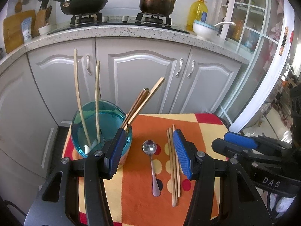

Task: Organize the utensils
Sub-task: 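Withdraw both open tools from the cup back over the cloth, then close the left tool on the silver spoon while the right grasps a thin chopstick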

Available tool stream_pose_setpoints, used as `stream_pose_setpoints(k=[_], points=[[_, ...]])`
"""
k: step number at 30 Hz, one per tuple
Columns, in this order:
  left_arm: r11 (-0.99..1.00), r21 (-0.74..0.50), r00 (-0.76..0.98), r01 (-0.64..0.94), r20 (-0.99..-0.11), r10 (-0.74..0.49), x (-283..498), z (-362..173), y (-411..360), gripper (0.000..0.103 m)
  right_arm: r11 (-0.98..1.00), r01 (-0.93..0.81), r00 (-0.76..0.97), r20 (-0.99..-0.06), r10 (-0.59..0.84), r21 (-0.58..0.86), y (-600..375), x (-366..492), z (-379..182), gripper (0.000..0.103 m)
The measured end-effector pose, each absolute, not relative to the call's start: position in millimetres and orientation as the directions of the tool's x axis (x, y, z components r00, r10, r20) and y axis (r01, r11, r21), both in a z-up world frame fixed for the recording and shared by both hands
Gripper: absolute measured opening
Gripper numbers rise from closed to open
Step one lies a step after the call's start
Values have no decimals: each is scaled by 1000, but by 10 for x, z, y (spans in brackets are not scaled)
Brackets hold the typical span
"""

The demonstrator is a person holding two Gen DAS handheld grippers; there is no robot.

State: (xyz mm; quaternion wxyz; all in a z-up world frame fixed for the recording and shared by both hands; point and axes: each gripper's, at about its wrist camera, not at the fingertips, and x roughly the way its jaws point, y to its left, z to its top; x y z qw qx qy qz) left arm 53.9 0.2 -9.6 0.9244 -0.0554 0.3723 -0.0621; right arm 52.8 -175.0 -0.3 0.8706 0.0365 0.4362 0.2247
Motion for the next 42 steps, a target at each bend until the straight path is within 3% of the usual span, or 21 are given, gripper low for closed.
stream_pose_setpoints(k=[6,12,15,23,35,37,41,42], points=[[983,-162,663,83,-728,-176,535,-342,26,52,910,-316,505,-764,402,269,-1884,602,-193,42],[980,-171,582,98,-789,-196,516,-773,-36,52,923,-261,422,-827,373,283,-2015,848,-798,42],[979,-174,544,102,-815,-202,542,-959,-107,52,929,-226,385,-849,362,293,-2038,1005,-1097,34],[980,-180,486,87,-851,-200,703,-1293,-203,52,939,-231,309,-896,320,256,-1844,1400,-1636,26],[982,-188,403,35,-896,-186,986,-1734,-270,52,949,-257,290,-922,255,181,-1676,1710,-1775,17],[978,-204,382,34,-902,-201,1003,-1795,-280,48,945,-276,289,-923,254,174,-1641,1689,-1773,9],[975,-218,373,34,-903,-215,1033,-1864,-289,11,939,-278,275,-920,279,202,-1755,1618,-1770,6],[973,-228,376,35,-899,-224,1033,-1875,-280,9,938,-274,268,-919,287,213,-1787,1592,-1771,6]])
